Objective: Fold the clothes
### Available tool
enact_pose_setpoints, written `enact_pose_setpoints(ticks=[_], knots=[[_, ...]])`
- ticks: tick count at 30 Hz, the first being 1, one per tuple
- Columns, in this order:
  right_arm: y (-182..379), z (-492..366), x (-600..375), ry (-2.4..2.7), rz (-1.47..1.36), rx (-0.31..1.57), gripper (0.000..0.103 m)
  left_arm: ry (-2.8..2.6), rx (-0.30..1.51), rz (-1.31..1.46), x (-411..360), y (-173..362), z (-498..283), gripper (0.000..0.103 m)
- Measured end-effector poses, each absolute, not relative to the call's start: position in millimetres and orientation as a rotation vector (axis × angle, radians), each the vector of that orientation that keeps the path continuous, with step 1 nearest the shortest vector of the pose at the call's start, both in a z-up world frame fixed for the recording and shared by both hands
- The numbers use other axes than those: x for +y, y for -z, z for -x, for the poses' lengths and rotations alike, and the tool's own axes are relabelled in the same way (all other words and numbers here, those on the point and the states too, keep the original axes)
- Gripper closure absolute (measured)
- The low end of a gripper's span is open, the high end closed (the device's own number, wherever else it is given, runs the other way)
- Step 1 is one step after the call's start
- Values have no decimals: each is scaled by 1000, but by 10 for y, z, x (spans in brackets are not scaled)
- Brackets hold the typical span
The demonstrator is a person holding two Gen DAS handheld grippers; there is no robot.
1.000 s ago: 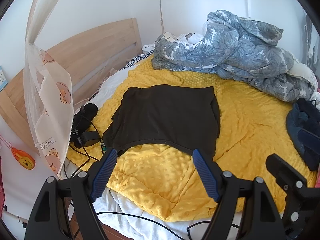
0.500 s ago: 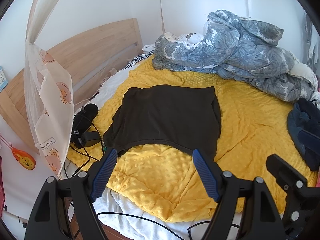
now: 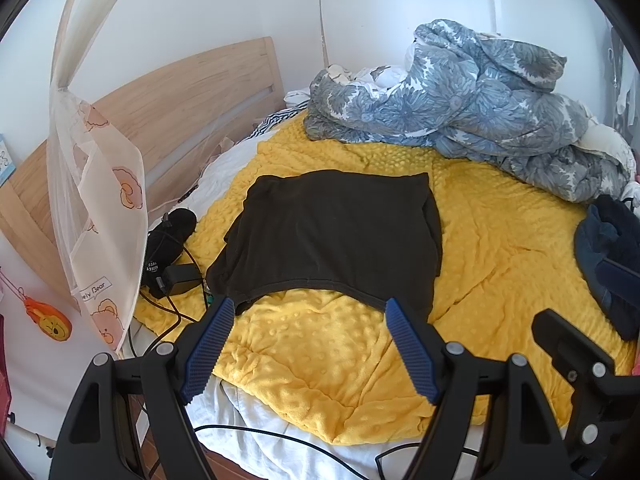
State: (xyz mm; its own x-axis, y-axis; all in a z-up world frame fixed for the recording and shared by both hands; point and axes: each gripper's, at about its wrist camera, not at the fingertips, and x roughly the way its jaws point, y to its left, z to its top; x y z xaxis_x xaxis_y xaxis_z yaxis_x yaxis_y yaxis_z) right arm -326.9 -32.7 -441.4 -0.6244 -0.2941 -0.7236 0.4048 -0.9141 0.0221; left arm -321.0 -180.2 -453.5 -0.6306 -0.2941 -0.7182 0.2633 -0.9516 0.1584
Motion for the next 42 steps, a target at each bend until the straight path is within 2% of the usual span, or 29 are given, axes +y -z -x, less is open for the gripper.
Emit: enact_pose_setpoints(ticks=[23,42], knots=[[4430,3297,-221,2578,-1089,201,18,2638,-41,-1148,-1711,4497,3217,22],[4392,3375,1032,2852,-1174,56,18,2856,-182,-1197,-640,4410,3463,22]])
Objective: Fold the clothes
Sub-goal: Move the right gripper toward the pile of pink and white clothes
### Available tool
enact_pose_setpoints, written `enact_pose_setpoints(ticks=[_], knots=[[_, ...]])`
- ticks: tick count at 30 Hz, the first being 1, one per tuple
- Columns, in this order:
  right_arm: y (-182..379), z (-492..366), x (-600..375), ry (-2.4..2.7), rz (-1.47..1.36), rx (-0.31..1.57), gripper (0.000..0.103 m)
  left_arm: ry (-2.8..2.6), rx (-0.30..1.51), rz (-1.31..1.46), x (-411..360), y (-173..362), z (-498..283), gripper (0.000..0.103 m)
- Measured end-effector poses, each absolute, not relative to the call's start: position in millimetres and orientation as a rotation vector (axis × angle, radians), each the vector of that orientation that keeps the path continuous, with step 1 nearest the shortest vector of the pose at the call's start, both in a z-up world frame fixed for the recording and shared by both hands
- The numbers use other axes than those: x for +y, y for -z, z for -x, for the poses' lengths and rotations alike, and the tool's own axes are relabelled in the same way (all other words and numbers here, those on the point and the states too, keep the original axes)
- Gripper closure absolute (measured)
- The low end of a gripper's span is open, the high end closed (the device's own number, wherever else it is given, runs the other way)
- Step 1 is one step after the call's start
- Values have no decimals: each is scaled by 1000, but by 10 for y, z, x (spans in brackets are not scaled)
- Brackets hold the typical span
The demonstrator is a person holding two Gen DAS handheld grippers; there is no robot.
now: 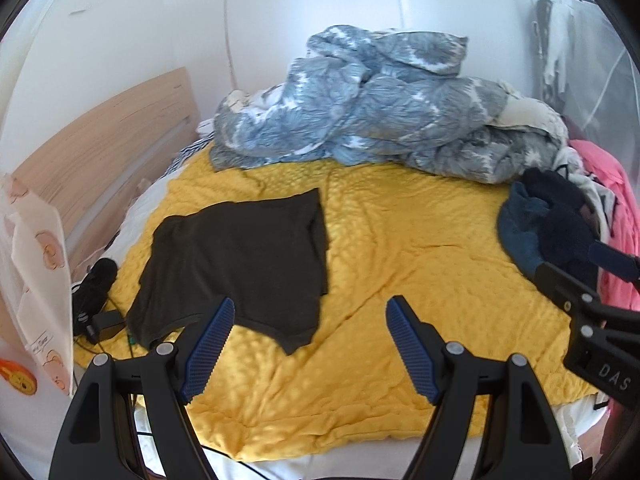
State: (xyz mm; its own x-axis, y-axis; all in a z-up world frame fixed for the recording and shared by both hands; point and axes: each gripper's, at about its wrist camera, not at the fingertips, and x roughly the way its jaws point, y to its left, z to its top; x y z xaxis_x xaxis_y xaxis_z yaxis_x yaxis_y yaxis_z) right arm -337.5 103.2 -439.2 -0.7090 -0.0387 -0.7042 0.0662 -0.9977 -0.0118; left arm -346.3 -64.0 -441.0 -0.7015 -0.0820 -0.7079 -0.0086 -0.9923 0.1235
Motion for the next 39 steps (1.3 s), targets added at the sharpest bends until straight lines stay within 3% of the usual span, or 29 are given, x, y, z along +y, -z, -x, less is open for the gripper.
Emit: enact_pose_setpoints(ticks=[9,17,27,33,39], knots=[[4386,3344,1519,2973,-1186,52,18,2947,-236,-1222,-154,4366,3590,22],[4274,3275,2393,3189,-1169,4,18,3126,-371,-1219,796,4269,3778,22],[4188,3180,3893,3436,-1165,-141,18,3233,-353,-1322,1840,4328,4039,22],[4210,3715,4644,3282,-1227,-261,18,3254,-309,-1381,2237,4327,4185,22],[4278,4704,4990,3207,-1309,108,18,3200,-282,-1391,2315,4432,4342,22]])
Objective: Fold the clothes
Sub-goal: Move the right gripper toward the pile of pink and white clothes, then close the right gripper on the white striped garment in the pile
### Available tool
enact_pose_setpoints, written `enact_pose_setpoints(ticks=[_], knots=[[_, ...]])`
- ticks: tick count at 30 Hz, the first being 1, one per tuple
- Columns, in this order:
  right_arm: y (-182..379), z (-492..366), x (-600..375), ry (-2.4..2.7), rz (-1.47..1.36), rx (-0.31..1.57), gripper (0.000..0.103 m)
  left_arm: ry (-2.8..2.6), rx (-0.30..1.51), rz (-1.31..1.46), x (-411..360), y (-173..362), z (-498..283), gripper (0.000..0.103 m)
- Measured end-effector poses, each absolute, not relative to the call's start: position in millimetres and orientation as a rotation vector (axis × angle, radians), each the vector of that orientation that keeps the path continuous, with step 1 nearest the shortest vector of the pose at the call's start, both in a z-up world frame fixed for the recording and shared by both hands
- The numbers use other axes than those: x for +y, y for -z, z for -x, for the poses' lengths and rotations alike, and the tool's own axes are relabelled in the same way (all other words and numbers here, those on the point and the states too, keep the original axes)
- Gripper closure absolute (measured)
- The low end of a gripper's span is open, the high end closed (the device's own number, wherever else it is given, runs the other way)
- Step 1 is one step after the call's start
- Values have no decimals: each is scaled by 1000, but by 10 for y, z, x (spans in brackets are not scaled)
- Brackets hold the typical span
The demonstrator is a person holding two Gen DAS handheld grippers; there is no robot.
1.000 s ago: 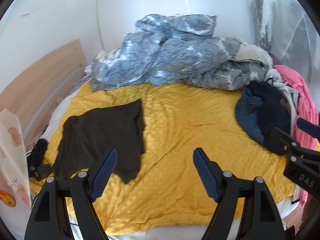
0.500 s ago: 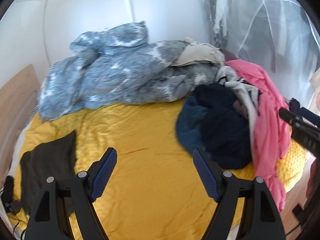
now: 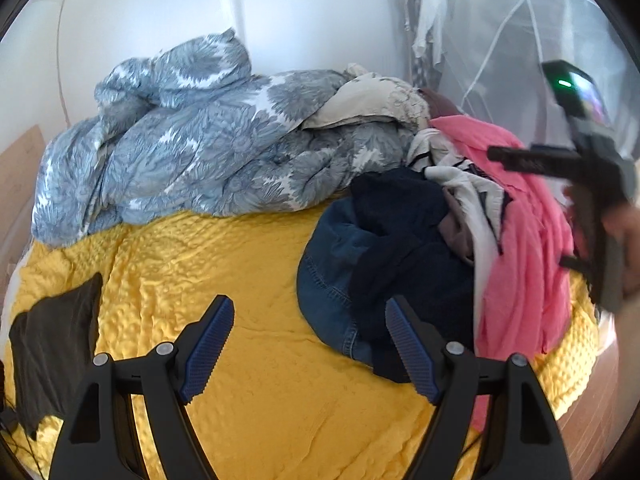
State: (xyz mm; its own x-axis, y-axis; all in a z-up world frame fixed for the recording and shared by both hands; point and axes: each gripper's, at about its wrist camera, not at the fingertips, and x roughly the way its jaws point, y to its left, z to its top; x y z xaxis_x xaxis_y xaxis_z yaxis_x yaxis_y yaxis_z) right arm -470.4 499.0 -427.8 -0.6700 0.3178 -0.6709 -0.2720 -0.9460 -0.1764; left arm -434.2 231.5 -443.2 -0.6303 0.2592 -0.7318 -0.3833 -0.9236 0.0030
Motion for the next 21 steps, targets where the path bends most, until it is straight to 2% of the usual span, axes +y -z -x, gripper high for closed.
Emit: enact_pose_setpoints(ticks=[4,5,8,14,18,21], knots=[[4461,5370,5269,-2521,1191,-251,18,-2547,200,1166,2252,4590,4407,22],[4529,5529,5331,-2491,1248,-267,22,-2549,195,1178,2232,4624,4416,22],[4731,5922,5454,-2417,1410,-291,44,-2554,179,1211,2173,4703,4452,22],[5227,6279,5459,-2208,1518,-481,45,-2577,164,1252,2006,4732,4522,22],[5451,6386,5512,-2078,1494,-598,45,-2596,170,1271,1900,4733,4539,22],[5469,6398,5551,-2070,1476,-584,43,-2606,165,1286,1809,4735,4548,22]])
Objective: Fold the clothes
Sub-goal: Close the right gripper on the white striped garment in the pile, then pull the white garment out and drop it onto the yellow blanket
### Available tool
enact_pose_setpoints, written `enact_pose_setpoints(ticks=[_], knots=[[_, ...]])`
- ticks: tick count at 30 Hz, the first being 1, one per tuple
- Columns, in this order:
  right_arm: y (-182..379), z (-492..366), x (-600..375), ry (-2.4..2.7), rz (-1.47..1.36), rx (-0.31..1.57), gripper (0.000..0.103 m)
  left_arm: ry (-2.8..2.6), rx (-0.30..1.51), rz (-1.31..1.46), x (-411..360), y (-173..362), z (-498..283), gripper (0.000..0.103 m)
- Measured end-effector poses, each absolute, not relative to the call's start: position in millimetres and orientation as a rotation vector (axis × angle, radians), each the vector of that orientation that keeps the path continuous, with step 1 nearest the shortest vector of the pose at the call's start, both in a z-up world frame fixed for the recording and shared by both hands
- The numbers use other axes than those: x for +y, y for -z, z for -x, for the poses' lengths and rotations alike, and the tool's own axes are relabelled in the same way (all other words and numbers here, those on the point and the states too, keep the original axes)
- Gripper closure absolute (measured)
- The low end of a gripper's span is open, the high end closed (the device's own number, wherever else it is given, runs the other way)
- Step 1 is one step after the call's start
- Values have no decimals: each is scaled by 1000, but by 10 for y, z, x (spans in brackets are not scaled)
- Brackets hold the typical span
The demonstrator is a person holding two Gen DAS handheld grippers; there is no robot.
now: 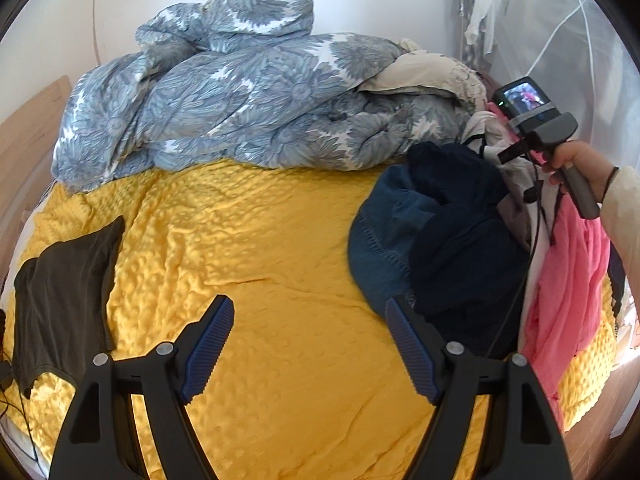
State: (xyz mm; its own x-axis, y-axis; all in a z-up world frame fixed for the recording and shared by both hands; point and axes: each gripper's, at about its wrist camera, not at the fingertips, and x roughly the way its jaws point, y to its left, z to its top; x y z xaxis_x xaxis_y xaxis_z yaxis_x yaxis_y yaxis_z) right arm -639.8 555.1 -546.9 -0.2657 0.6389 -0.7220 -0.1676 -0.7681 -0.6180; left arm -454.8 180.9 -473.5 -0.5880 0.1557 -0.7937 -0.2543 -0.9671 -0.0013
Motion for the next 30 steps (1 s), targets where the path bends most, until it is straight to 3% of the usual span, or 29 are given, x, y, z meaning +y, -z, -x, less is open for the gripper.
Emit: enact_pose_setpoints(ticks=[8,13,14,16,17,30], knots=[[5259,6379,5648,-2118,1443,-524,19,-2613,97,1313,1643,4748,4558,22],[5556,6449,5637,-2007,1507,-588,19,-2618,109,1316,1576,4765,4504,22],[5616,6454,5675,-1975,1512,-587,22,-2623,114,1316,1552,4766,4494,22],[5685,6435,5775,-1966,1545,-521,58,-2635,100,1319,1481,4779,4479,22],[5693,6419,5832,-1977,1565,-459,82,-2639,89,1322,1445,4787,4475,22],[4668,5732,5956,-2277,1305,-51,86,-2621,41,1283,1366,4688,4439,22]])
